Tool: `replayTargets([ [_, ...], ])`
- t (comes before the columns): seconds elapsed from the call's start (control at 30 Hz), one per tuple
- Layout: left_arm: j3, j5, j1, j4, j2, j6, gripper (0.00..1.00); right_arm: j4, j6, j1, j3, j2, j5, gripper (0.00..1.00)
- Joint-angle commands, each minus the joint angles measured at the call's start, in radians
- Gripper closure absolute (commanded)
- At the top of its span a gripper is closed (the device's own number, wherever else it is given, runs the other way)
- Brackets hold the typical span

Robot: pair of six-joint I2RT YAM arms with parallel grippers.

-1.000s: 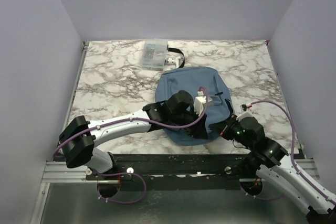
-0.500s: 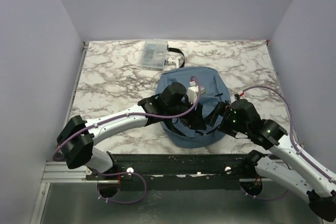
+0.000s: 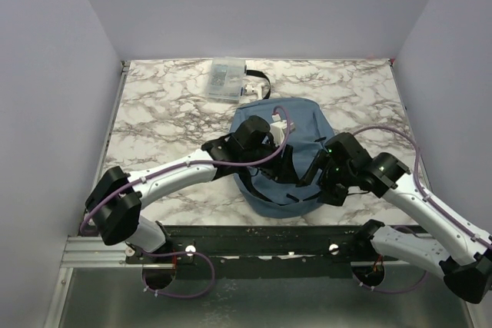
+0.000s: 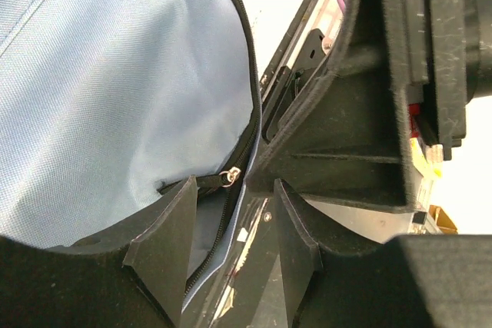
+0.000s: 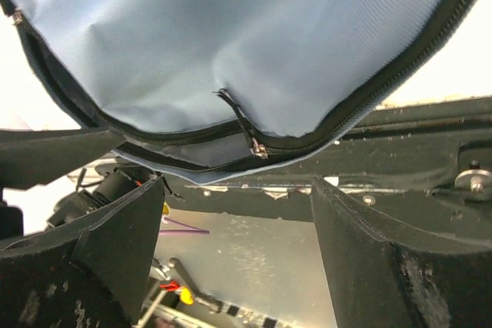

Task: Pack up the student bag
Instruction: Zip the student bag at the center of the board.

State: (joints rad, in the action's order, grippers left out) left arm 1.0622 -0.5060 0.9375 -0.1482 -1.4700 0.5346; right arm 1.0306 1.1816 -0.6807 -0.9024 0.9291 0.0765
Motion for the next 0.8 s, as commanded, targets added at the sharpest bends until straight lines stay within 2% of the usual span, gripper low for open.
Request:
replayTargets([
  [0.0, -0.008, 0.049, 0.004, 0.003, 0.023, -0.015, 0.53, 0.071, 0.178, -0.003, 0.010, 0.036, 0.053, 0.21],
  [0.2, -0.028, 0.082, 0.006, -0.017, 0.066, -0.046, 0.51, 0.011, 0.304, -0.003, 0.125, -0.003, 0.100, 0.26],
  [0.37, -0.039, 0.090, 0.006, -0.029, 0.081, -0.065, 0.51, -0.092, 0.428, -0.003, 0.222, -0.033, 0.140, 0.36],
  [0.6, -0.052, 0.071, 0.012, -0.023, 0.076, -0.065, 0.53, -0.100, 0.510, -0.003, 0.239, -0.029, 0.101, 0.64],
  [0.77, -0.078, 0.014, 0.015, 0.014, 0.094, -0.078, 0.54, -0.139, 0.526, -0.003, 0.266, -0.032, 0.092, 0.99],
])
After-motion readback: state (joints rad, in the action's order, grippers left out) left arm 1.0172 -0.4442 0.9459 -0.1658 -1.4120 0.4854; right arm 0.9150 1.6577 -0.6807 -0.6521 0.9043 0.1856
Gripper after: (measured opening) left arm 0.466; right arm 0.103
